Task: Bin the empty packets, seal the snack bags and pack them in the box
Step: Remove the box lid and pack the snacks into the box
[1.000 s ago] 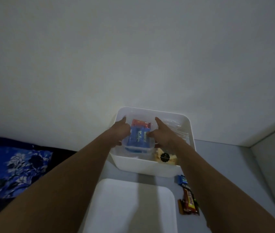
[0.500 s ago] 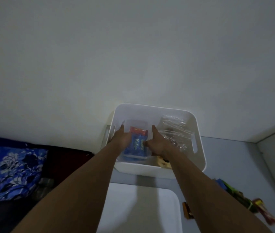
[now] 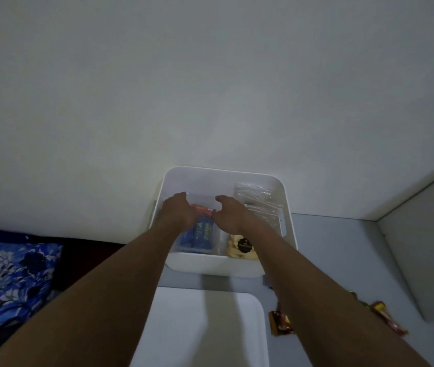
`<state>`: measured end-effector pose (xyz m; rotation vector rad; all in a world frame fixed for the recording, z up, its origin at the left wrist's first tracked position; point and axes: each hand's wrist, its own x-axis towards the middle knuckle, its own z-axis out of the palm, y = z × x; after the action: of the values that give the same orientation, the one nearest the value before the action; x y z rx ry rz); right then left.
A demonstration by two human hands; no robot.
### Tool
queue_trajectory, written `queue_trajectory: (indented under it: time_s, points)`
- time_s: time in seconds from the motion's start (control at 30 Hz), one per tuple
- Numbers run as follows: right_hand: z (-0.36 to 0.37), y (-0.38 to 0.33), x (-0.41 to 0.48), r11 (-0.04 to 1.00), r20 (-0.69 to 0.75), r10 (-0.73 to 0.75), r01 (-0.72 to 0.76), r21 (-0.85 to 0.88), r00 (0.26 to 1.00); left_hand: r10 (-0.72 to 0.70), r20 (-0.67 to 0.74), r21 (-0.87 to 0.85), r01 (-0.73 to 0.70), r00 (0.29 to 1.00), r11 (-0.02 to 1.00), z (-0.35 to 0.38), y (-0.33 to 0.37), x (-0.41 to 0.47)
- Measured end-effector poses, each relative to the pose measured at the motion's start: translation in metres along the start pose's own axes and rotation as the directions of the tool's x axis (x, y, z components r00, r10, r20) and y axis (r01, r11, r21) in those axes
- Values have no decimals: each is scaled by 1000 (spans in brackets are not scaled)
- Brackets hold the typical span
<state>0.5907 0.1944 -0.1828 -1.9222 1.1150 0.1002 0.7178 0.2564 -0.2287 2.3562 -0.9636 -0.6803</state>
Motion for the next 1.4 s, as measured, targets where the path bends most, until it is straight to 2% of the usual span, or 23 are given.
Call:
queue_trajectory:
  time_s: [0.2, 0.4, 0.5, 0.63, 0.77, 0.93, 1.0, 1.07, 1.2, 1.27, 1.4]
  points:
    - [-40, 14, -43, 985, -120, -116, 99, -139, 986, 151, -113, 40, -147, 982, 988, 0, 42, -41]
    - [-85, 79, -102, 962, -204, -152, 97, -257, 967, 296, -198, 123, -276, 935, 953, 37, 80, -112]
    - [-99, 126, -130, 950, -215, -169, 101, -295, 962, 387, -228, 197, -347, 894, 917, 72, 94, -150]
    - [-102, 194, -149, 957, -221, -122, 56, -283, 968, 531, -322, 351, -422, 784, 836, 126, 99, -188]
    - [-88, 265, -150, 966, -191, -68, 16, -259, 979, 616, -282, 351, -518, 736, 780, 191, 90, -211]
    - [-62, 336, -139, 947, -126, 19, -58, -317, 992, 650, -58, 471, -554, 757, 687, 255, 79, -204]
    - [-52, 358, -131, 929, -96, 21, -55, -367, 995, 581, -46, 452, -502, 813, 738, 272, 82, -195]
    - [-41, 377, -124, 897, -108, -28, -23, -441, 994, 506, 2, 468, -448, 863, 762, 287, 80, -184]
    - [-27, 403, -116, 840, -235, -206, 48, -541, 950, 377, 143, 595, -384, 915, 706, 314, 60, -161]
    - [-27, 411, -113, 827, -279, -265, 69, -557, 923, 359, 125, 603, -358, 925, 713, 320, 55, -160]
    - [-29, 414, -111, 842, -338, -352, 138, -522, 873, 524, 13, 608, -423, 851, 672, 333, 50, -167]
